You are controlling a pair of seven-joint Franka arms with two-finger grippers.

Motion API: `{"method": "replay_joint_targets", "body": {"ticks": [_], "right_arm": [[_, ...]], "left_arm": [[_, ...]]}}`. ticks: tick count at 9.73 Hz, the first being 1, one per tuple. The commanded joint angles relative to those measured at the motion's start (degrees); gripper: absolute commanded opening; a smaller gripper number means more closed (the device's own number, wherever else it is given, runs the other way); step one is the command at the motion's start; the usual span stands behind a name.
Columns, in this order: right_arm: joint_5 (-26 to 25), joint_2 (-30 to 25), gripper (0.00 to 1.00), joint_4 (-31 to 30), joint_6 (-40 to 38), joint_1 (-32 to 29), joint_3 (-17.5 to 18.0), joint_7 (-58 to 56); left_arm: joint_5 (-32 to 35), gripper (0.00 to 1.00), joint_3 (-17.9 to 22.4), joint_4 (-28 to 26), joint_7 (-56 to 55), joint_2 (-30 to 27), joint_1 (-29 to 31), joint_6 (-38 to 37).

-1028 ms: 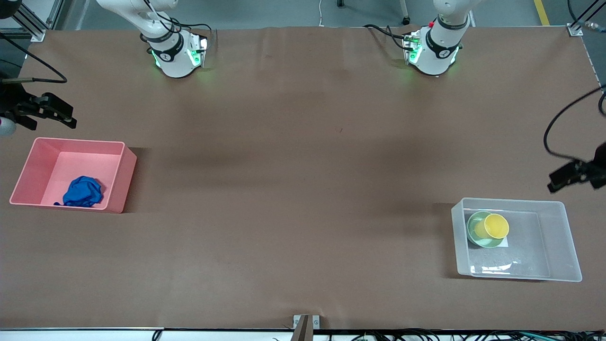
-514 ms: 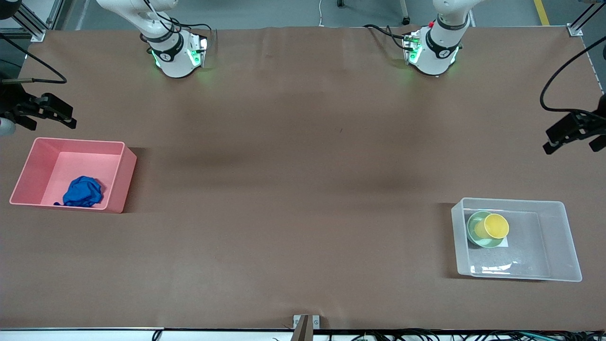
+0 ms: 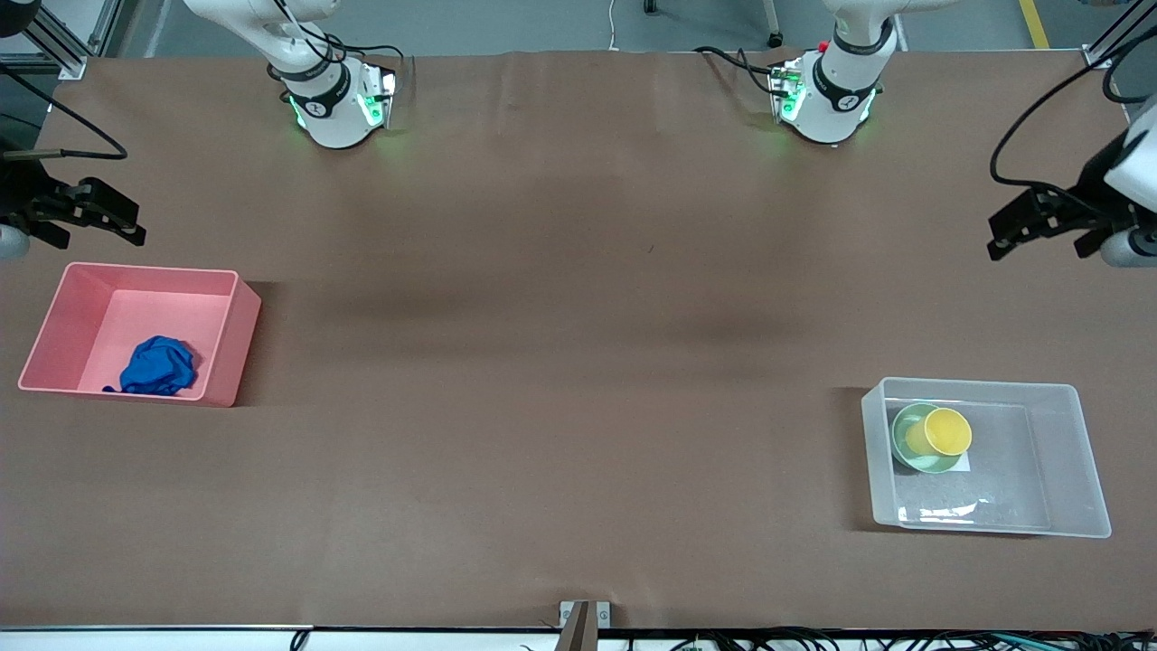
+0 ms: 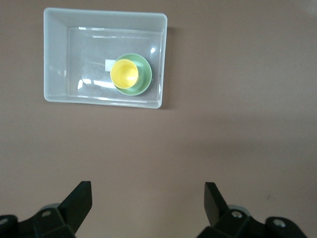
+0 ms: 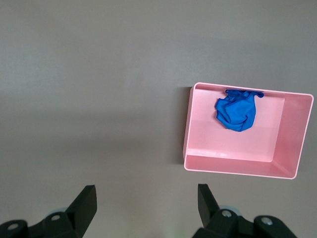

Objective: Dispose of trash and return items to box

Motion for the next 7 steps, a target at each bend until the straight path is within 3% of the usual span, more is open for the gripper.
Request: {"method": "replay_joint_targets", "body": {"ticks": [1, 7], "right_arm": [[0.56, 0.15, 0.91, 0.65, -0.37, 0.14, -0.27, 0.67], [0.56, 0.15, 0.91, 0.65, -0.46, -0.04, -0.36, 0.76]], "left_arm": [[-1.45, 1.00, 1.11, -8.01, 0.77, -5.74, -0.48, 0.25], [-1.45, 1.00, 1.03, -5.57, 0.16, -5.85, -0.48, -1.69]]}}
